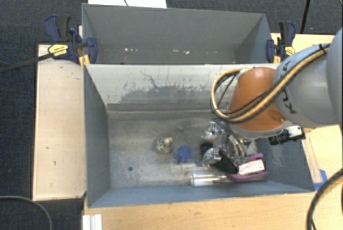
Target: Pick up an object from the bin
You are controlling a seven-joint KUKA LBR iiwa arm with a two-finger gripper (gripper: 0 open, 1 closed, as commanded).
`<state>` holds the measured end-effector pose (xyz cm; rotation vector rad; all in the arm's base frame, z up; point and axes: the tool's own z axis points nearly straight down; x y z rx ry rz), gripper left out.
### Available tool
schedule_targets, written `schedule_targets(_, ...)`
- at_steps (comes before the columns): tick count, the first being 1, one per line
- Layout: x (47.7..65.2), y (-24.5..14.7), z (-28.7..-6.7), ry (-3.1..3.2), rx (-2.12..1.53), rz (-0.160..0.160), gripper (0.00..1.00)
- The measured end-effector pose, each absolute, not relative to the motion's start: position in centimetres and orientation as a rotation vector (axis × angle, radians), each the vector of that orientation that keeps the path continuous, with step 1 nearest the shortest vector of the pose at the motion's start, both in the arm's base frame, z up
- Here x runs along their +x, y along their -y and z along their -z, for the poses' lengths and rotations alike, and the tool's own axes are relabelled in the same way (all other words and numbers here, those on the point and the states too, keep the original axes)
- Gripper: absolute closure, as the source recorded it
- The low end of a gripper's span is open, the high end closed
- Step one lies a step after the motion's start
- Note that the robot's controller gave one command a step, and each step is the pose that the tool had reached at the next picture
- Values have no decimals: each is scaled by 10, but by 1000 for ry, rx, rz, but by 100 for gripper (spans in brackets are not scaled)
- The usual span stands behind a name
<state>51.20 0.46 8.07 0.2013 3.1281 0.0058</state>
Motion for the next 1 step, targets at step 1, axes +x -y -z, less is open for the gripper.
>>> schedule_targets(1,544,13,-216,-3109,-386,2,100)
